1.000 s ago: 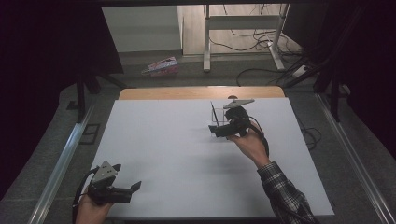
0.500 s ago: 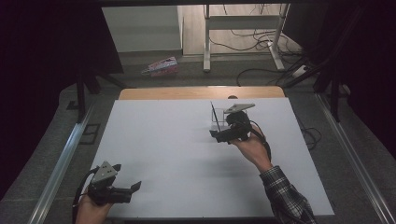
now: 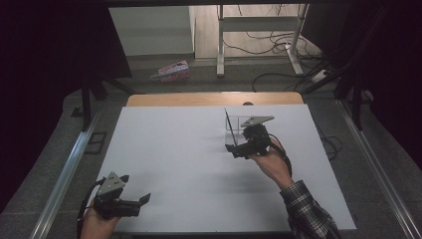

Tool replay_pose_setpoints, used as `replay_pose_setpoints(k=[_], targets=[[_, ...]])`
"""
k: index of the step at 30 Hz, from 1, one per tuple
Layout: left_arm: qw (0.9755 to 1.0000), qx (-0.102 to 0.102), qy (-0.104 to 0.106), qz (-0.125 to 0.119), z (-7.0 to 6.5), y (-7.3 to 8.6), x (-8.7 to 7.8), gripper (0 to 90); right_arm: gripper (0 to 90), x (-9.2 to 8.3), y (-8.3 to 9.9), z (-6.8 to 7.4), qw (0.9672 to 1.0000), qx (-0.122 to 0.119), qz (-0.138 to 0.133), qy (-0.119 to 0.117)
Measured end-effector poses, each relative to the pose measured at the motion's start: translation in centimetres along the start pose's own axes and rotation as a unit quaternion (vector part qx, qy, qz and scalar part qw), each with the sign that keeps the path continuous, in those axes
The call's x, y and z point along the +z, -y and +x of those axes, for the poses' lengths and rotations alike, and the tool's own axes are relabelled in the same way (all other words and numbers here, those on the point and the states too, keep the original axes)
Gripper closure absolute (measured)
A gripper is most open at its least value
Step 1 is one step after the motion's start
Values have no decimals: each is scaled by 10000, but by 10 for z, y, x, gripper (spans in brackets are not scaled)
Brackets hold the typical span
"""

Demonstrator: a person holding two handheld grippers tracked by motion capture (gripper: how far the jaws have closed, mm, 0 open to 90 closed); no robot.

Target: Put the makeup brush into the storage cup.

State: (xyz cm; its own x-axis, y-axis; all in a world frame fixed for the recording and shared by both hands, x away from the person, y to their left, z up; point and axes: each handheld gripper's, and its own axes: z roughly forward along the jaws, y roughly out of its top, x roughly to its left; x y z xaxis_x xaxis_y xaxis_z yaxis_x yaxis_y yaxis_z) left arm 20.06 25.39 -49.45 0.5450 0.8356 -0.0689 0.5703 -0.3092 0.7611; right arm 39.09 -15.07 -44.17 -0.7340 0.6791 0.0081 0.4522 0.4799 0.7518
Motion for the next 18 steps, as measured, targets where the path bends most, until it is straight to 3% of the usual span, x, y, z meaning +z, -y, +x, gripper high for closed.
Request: replay_pose_setpoints(k=[18], targets=[[10000,6,1,-11,0,0,0,23,18,-3,8,8,9999,-69,46,-66]])
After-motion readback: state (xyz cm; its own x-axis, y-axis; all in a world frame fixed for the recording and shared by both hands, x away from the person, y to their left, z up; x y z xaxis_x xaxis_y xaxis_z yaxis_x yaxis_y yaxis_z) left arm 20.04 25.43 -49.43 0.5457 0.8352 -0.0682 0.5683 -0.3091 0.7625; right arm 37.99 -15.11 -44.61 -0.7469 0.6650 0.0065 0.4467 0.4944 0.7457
